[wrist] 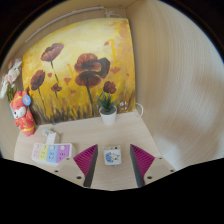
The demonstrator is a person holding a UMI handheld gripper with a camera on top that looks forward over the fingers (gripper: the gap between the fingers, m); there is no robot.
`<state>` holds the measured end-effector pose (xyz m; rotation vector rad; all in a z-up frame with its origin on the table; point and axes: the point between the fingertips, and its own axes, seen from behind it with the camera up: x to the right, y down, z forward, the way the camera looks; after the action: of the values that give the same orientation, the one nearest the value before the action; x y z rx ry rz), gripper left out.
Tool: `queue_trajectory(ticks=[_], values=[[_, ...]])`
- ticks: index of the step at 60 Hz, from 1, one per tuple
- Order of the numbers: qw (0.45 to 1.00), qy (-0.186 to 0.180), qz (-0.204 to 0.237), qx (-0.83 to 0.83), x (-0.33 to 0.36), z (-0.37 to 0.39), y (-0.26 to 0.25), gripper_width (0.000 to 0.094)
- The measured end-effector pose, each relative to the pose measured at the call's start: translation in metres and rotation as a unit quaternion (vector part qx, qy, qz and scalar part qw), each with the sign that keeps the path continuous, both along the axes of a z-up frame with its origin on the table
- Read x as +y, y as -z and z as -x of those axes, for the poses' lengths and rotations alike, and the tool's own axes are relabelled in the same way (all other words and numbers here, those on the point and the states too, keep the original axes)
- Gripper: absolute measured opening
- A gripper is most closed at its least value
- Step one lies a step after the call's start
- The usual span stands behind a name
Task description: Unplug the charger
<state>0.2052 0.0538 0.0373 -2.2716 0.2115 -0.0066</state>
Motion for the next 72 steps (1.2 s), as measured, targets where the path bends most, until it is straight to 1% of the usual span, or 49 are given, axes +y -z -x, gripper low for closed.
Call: queue_trajectory(ticks=[4, 5, 6, 8, 15, 20, 23, 26, 30, 33, 40, 47, 53, 59, 72], values=[[1.000, 0.009, -0.027, -0.013, -0.002, 0.000, -0.035, 0.0826], [0.999, 0.010, -0.037, -0.015, -0.002, 0.002, -0.045, 0.0862], [0.999, 0.012, -0.047, -0.017, -0.003, 0.003, -0.056, 0.0874], [0.998, 0.009, -0.067, -0.018, -0.005, 0.009, -0.078, 0.0859], [0.991, 0.009, -0.131, -0.019, -0.029, 0.034, -0.163, 0.0859], [0.986, -0.001, -0.168, -0.014, -0.057, 0.065, -0.212, 0.0859], [0.982, -0.008, -0.187, -0.012, -0.079, 0.085, -0.230, 0.0856], [0.981, -0.014, -0.194, -0.013, -0.102, 0.104, -0.240, 0.0858], [0.980, -0.027, -0.198, -0.018, -0.128, 0.134, -0.243, 0.0858], [0.980, -0.039, -0.193, -0.022, -0.149, 0.156, -0.239, 0.0856], [0.984, -0.073, -0.165, -0.016, -0.193, 0.209, -0.208, 0.0855], [0.985, -0.097, -0.139, -0.004, -0.226, 0.247, -0.184, 0.0860], [0.984, -0.117, -0.134, -0.002, -0.246, 0.273, -0.179, 0.0861], [0.983, -0.129, -0.133, -0.001, -0.259, 0.285, -0.178, 0.0862], [0.984, -0.124, -0.128, -0.009, -0.273, 0.286, -0.173, 0.0856]])
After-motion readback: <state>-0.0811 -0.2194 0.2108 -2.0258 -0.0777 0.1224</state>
